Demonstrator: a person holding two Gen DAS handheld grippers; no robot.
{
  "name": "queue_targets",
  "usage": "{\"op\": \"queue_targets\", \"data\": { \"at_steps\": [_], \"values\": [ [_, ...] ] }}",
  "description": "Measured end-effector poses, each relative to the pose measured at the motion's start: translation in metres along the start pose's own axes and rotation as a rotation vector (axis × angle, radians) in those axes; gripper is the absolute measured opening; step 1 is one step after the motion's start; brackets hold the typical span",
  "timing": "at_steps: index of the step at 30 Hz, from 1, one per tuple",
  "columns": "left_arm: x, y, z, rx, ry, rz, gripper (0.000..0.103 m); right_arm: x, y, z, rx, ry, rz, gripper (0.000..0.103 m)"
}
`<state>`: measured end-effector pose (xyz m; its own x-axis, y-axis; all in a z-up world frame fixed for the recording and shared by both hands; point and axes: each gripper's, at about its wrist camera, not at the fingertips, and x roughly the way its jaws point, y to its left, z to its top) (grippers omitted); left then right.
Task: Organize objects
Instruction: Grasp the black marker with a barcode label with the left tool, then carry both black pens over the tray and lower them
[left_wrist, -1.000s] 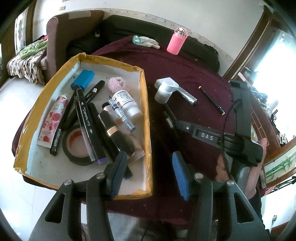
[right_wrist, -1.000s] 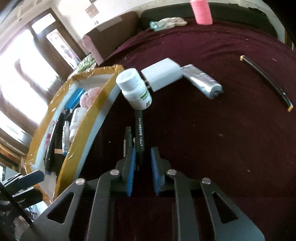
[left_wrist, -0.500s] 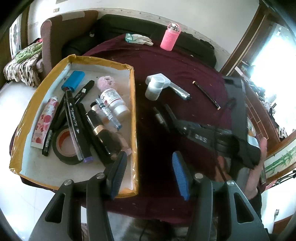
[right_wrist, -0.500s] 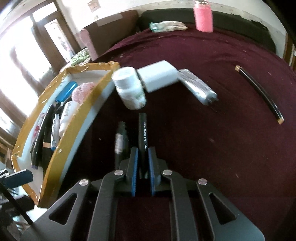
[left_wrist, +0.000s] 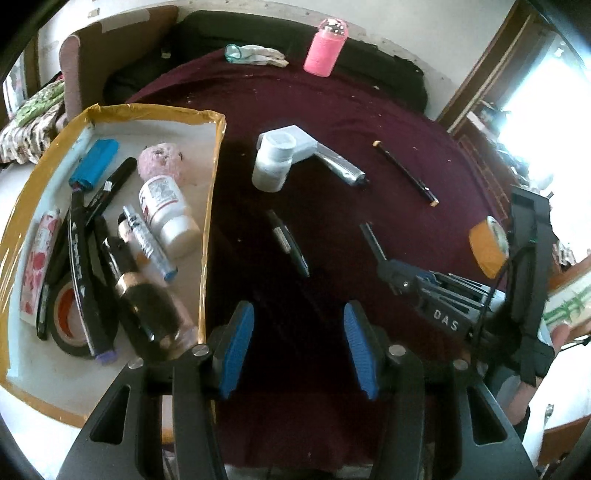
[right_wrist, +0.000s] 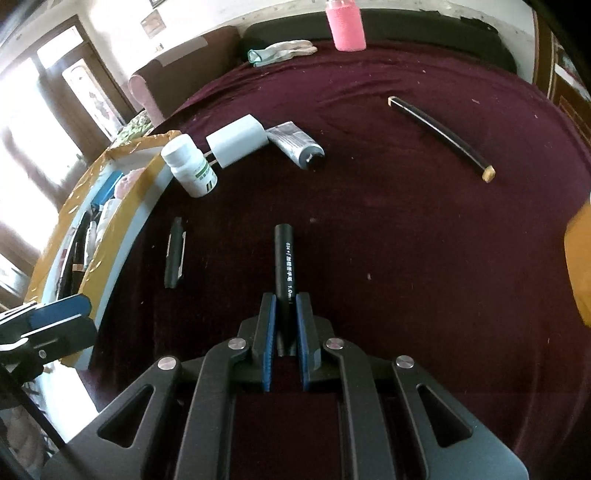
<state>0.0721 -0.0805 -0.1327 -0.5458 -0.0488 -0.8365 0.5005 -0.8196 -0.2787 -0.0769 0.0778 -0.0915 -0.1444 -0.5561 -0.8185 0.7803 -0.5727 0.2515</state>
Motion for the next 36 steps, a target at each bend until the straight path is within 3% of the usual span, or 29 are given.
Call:
{"op": "queue_targets", "data": {
  "at_steps": [4, 8, 12, 18, 21, 29, 36],
  "values": [
    [0.015, -0.006, 0.010, 0.010, 0.019, 0.043, 0.044, 0.005, -0.001, 0.001, -0.010, -0.033, 0.015, 0.009],
    [0.030, -0.017, 0.022, 0.044, 0.037, 0.086, 0.033, 0.005, 0.001, 0.000, -0.021, -0.063, 0.009, 0.009],
    [0.055, -0.023, 0.037, 0.062, 0.064, 0.157, 0.019, 0.007, -0.007, 0.003, 0.016, -0.062, 0.063, 0.009],
    [0.073, -0.026, 0.042, 0.090, 0.061, 0.204, 0.009, 0.006, -0.014, 0.004, 0.054, -0.064, 0.104, 0.009],
    [0.072, -0.029, 0.035, 0.114, 0.051, 0.219, 0.009, 0.006, -0.012, 0.004, 0.045, -0.062, 0.108, 0.009],
    [0.030, -0.029, -0.001, 0.100, 0.032, 0.126, 0.009, 0.006, -0.014, 0.005, 0.049, -0.059, 0.133, 0.009],
    [0.011, -0.018, -0.008, 0.071, 0.014, 0.084, 0.009, 0.001, -0.016, 0.004, 0.053, -0.085, 0.151, 0.009]
  ]
}}
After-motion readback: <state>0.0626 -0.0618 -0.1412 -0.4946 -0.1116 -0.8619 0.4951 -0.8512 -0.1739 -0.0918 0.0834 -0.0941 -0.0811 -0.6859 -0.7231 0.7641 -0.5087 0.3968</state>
